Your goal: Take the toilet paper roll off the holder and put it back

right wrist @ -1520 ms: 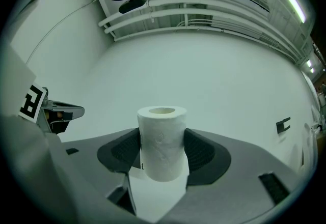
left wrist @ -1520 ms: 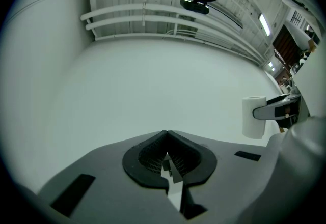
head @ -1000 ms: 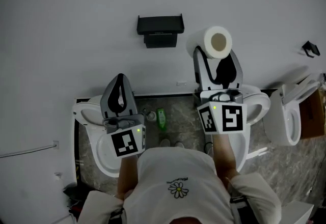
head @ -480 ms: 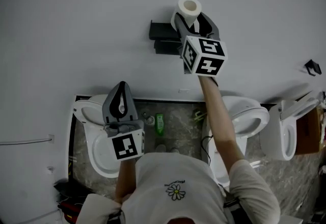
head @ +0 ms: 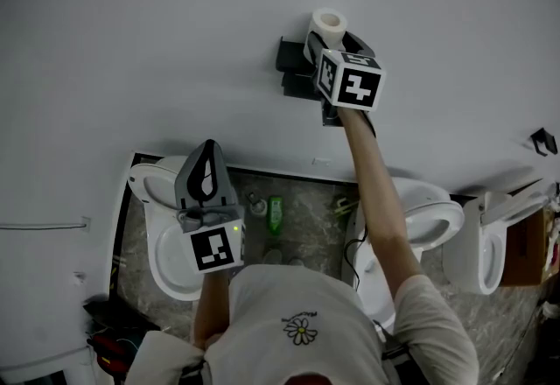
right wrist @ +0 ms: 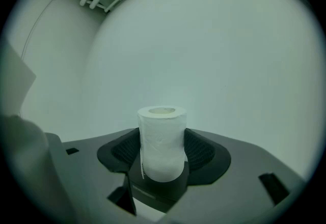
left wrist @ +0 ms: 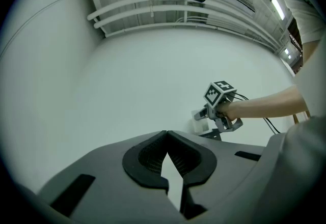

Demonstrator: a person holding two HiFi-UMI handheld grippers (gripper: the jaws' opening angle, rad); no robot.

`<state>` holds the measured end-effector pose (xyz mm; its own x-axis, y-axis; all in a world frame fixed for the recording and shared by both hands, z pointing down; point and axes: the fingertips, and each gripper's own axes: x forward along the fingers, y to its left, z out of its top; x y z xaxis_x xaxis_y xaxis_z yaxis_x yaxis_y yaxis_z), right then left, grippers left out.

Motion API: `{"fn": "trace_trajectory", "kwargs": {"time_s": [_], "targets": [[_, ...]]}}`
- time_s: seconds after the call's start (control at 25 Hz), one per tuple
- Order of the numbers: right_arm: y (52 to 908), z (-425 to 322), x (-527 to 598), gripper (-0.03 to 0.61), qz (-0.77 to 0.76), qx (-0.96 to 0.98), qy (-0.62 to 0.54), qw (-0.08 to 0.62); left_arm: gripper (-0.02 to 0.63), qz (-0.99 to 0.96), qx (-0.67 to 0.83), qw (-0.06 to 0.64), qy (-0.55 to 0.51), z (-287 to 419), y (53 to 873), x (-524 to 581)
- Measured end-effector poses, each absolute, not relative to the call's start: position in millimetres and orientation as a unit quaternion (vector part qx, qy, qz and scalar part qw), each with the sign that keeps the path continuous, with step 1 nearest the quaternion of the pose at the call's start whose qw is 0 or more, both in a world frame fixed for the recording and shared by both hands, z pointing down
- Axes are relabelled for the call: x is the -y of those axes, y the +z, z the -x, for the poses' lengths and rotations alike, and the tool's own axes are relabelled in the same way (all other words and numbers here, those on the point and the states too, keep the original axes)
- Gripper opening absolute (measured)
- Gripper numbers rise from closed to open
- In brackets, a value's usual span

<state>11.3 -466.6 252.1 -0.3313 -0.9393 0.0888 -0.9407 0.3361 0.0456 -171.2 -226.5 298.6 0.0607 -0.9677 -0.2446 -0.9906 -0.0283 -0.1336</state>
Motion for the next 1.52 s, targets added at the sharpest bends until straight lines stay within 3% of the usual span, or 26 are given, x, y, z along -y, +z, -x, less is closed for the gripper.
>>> {"fn": "trace_trajectory", "kwargs": {"time_s": [0.48,1.52], "targets": [[278.2,-9.7,485.3,0.275,-0.578,0.81,0.034,0.097,0.018,0.72,-0.682,0.129,0.032,168.6,308.5,234.8],[259.4,-10.1,481.1,0.282,-0.584,0.811,0.004,0.042,0.018,0.722,-0.678,0.135,0.041,170.2,304.2,233.2]]}}
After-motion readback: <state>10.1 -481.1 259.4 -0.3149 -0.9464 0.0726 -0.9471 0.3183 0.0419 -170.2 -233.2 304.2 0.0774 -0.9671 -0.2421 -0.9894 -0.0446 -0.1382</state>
